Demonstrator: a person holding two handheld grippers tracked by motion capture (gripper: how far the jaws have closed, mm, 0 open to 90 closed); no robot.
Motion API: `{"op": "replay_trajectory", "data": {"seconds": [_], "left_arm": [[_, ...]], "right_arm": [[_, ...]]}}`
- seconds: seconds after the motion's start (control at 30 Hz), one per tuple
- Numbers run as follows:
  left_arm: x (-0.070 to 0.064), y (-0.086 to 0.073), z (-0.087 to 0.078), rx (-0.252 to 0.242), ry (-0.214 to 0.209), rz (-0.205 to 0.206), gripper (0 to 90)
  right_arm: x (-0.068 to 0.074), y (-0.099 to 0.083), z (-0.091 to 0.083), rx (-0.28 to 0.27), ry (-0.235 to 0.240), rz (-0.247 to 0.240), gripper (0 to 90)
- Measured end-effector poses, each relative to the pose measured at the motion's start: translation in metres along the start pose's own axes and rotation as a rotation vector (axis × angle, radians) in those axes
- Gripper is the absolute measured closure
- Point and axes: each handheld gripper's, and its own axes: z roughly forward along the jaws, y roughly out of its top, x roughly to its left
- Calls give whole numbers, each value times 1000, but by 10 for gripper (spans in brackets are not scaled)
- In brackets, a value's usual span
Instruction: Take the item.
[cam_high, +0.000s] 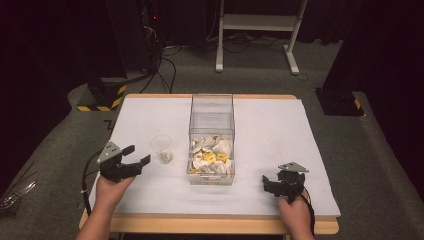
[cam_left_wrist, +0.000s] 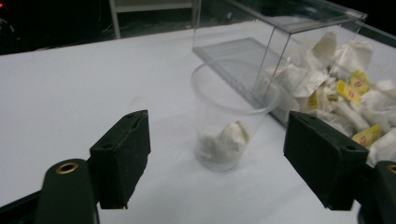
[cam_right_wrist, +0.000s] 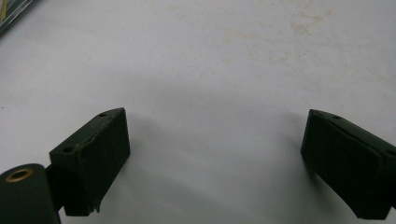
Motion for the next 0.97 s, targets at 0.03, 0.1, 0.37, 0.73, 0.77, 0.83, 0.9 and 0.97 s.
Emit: {"op": "replay_trajectory", "data": {"seconds": [0.03,0.1,0.37,0.73,0.77,0.83,0.9,0.97], "left_arm": [[2,-2,-1,6,6,1,213],[7,-11,-2,24,14,-10,207],[22,-47,5,154,63,2,198],[20,-63,10,284,122,43,164],[20,-63,10,284,121,42,164],[20,-63,11,284,120,41,164],[20,-63,11,284,120,41,164],[20,-63,10,283,121,41,164]], "right_arm": [[0,0,0,0,0,0,77],[0,0,0,0,0,0,77],[0,0,0,0,0,1,78],[0,0,0,-1,1,2,77],[0,0,0,-1,1,2,78],[0,0,0,-3,-1,0,78],[0,0,0,-5,-4,0,78],[1,0,0,-4,-6,2,78]]}}
